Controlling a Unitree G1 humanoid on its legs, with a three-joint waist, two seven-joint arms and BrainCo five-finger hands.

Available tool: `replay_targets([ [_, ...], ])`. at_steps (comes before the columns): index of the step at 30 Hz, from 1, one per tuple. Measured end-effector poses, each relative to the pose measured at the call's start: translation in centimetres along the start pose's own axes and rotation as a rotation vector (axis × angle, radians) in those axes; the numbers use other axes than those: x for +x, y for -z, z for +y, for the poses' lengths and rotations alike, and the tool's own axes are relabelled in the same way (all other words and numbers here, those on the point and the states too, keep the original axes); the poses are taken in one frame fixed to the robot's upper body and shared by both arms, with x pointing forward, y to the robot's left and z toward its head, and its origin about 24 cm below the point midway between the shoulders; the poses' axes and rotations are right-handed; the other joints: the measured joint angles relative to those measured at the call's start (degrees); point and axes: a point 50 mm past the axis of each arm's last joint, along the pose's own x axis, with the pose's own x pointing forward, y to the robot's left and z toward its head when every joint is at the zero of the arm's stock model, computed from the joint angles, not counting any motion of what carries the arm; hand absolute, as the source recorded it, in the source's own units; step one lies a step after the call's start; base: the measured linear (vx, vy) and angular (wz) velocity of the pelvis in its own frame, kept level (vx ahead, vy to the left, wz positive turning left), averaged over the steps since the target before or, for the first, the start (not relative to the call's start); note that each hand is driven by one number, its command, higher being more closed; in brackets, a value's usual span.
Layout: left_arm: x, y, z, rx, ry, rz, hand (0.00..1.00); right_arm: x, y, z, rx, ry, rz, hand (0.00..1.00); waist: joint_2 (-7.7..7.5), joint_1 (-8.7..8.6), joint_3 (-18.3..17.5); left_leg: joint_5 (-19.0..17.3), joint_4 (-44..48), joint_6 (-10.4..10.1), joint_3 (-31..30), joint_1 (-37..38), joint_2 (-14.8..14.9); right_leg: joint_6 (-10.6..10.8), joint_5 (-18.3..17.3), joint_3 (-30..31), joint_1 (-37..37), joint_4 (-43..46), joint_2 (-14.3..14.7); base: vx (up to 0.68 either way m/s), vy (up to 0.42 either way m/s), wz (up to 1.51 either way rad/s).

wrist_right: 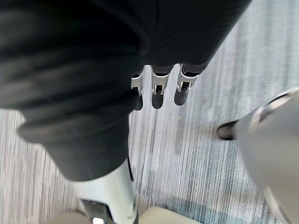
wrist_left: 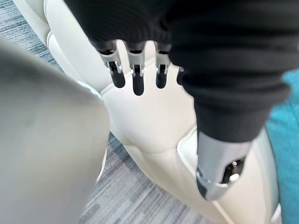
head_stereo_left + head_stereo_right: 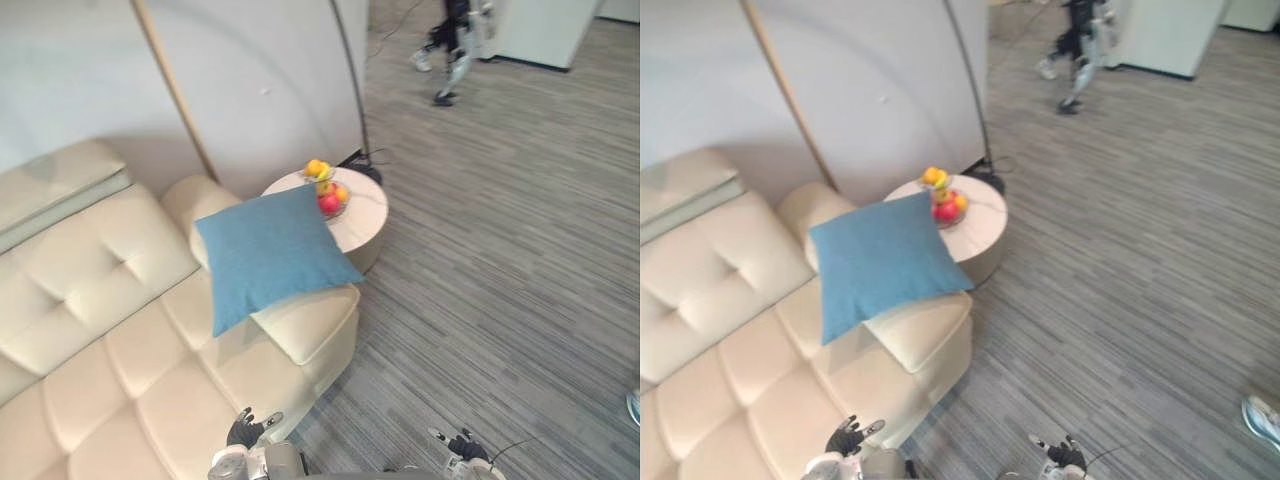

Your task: Pick up cushions and gather them together orderly.

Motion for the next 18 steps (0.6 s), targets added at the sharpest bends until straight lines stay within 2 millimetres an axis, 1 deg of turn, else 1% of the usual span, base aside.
replay_targets([
  [1, 0.2, -0.6, 0.4, 0.014, -0.008, -0.016, 0.00, 0.0, 0.0, 0.4, 0.009, -0.008, -0.001, 0.00, -1.18, 0.39, 0.3, 2.0, -3.1, 0.8, 3.2, 1.4, -1.5, 0.9, 0.6, -1.0, 0.7, -1.0, -1.2, 0.12, 0.094, 0.52],
  [3, 0.2, -0.5, 0.9, 0.021, -0.018, -0.011, 0.00, -0.1, 0.2, 1.0, 0.016, -0.023, 0.002, 0.00, -2.50, 0.71, 0.4, 2.4, -5.9, 1.3, 3.2, 2.8, -3.4, 1.7, 0.8, -1.2, 1.5, -2.2, -1.9, 0.09, 0.107, 0.22],
  [4, 0.2, -0.5, 1.2, 0.027, -0.023, -0.008, 0.00, -0.1, 0.5, 1.4, 0.020, -0.030, 0.010, 0.00, -3.43, 0.98, 0.1, 2.8, -8.3, 1.8, 2.7, 4.2, -5.3, 2.4, 0.5, -1.3, 2.0, -1.8, -3.0, 0.12, 0.177, 0.22],
  [5, 0.2, -0.3, 1.4, 0.037, -0.024, 0.001, 0.00, -0.1, 0.5, 1.5, 0.021, -0.033, 0.013, 0.00, -3.77, 0.87, 0.1, 2.9, -10.6, 2.1, 1.8, 5.8, -7.1, 3.8, -0.4, -1.9, 2.1, 1.5, -5.0, 0.11, 0.189, 0.31],
  [6, 0.2, -0.2, 1.3, 0.042, -0.021, 0.008, 0.00, -0.2, 0.6, 1.4, 0.020, -0.031, 0.014, 0.00, -3.60, 0.45, 0.1, 2.5, -11.1, 2.6, 1.4, 6.5, -7.6, 4.0, -0.6, -2.0, 1.8, 3.7, -5.8, 0.08, 0.177, 0.44],
  [7, 0.2, 0.0, 1.1, 0.050, -0.012, 0.015, 0.00, -0.2, 0.8, 1.3, 0.018, -0.028, 0.019, 0.00, -3.29, -0.05, -0.1, 1.6, -11.7, 2.9, 0.3, 7.0, -8.1, 4.2, -0.6, -1.9, 0.3, 9.8, -7.4, 0.03, 0.162, 0.54],
  [8, 0.2, 0.0, 1.1, 0.065, -0.007, 0.014, 0.00, -0.3, 0.9, 1.4, 0.014, -0.035, 0.016, 0.00, -3.40, -0.07, -0.1, 0.8, -11.7, 3.6, -1.0, 7.9, -8.9, 4.5, -0.3, -0.9, -2.6, 18.8, -9.8, 0.05, 0.178, 0.77],
  [9, 0.2, -0.2, 1.3, 0.074, -0.010, 0.008, 0.00, -0.3, 1.1, 1.3, 0.003, -0.035, 0.024, 0.00, -3.83, -0.27, 0.2, 0.3, -11.1, 3.6, -3.3, 9.1, -9.7, 4.3, 1.0, 1.5, -5.9, 28.0, -12.0, 0.09, 0.145, 0.81],
  [10, 0.2, -0.2, 1.4, 0.078, -0.011, 0.009, 0.00, -0.4, 1.4, 1.3, 0.005, -0.035, 0.030, 0.00, -3.84, -0.39, 0.1, 0.0, -10.9, 3.8, -4.4, 9.2, -9.9, 4.5, 1.1, 3.2, -7.0, 30.7, -12.2, 0.16, 0.079, 0.97],
  [11, 0.2, -0.3, 1.5, 0.082, -0.012, 0.005, 0.00, -0.5, 1.5, 1.3, 0.006, -0.033, 0.032, 0.00, -4.25, -0.38, 0.0, -0.4, -10.4, 4.0, -6.6, 9.6, -9.9, 5.6, -0.3, 6.0, -8.4, 33.7, -11.5, 0.18, 0.033, 1.07],
  [12, 0.2, -0.4, 1.5, 0.081, -0.013, 0.003, 0.00, -0.5, 1.7, 1.1, 0.005, -0.030, 0.035, 0.00, -4.39, -0.33, 0.0, -0.6, -10.4, 4.0, -8.9, 9.9, -10.0, 6.4, -2.2, 8.1, -9.3, 33.7, -10.1, 0.16, 0.024, 1.02],
  [13, 0.2, -0.4, 1.5, 0.081, -0.013, 0.002, 0.00, -0.5, 1.7, 1.2, 0.005, -0.031, 0.035, 0.00, -4.39, -0.33, 0.0, -0.6, -10.4, 3.9, -9.8, 9.9, -10.0, 6.5, -2.7, 8.9, -9.7, 33.0, -9.6, 0.12, 0.006, 0.99],
  [14, 0.2, -0.4, 1.5, 0.078, -0.014, 0.002, 0.00, -0.6, 1.7, 1.2, 0.006, -0.031, 0.036, 0.00, -4.36, -0.34, 0.0, -0.8, -10.4, 3.7, -12.0, 9.9, -10.1, 6.5, -3.6, 11.5, -10.5, 29.8, -8.2, 0.13, -0.019, 0.89],
  [15, 0.2, -0.4, 1.5, 0.075, -0.014, 0.002, 0.00, -0.6, 1.7, 1.3, 0.007, -0.033, 0.036, 0.00, -4.32, -0.32, 0.0, -1.0, -10.4, 3.5, -14.1, 10.0, -10.4, 6.6, -3.8, 14.8, -11.1, 25.8, -6.6, 0.14, -0.039, 0.88],
  [16, 0.2, -0.4, 1.4, 0.073, -0.014, 0.002, 0.00, -0.6, 1.7, 1.3, 0.007, -0.034, 0.036, 0.00, -4.32, -0.31, -0.1, -1.0, -10.4, 3.4, -14.9, 10.0, -10.4, 6.6, -3.8, 16.7, -11.4, 23.9, -5.7, 0.18, -0.085, 0.86],
  [17, 0.2, -0.4, 1.4, 0.064, -0.018, 0.002, 0.00, -0.6, 1.7, 1.3, 0.007, -0.035, 0.036, 0.00, -4.24, -0.40, -0.1, -1.3, -10.0, 2.8, -16.8, 9.9, -10.4, 6.6, -3.7, 22.2, -11.6, 19.5, -3.2, 0.22, -0.180, 0.89],
  [18, 0.2, -0.4, 1.5, 0.061, -0.020, 0.001, 0.00, -0.6, 1.9, 1.3, 0.011, -0.034, 0.042, 0.00, -4.44, -0.43, -0.3, -2.1, -8.5, 1.9, -18.5, 9.4, -10.3, 5.7, -2.7, 26.6, -10.8, 14.7, -1.0, 0.19, -0.162, 0.85],
])
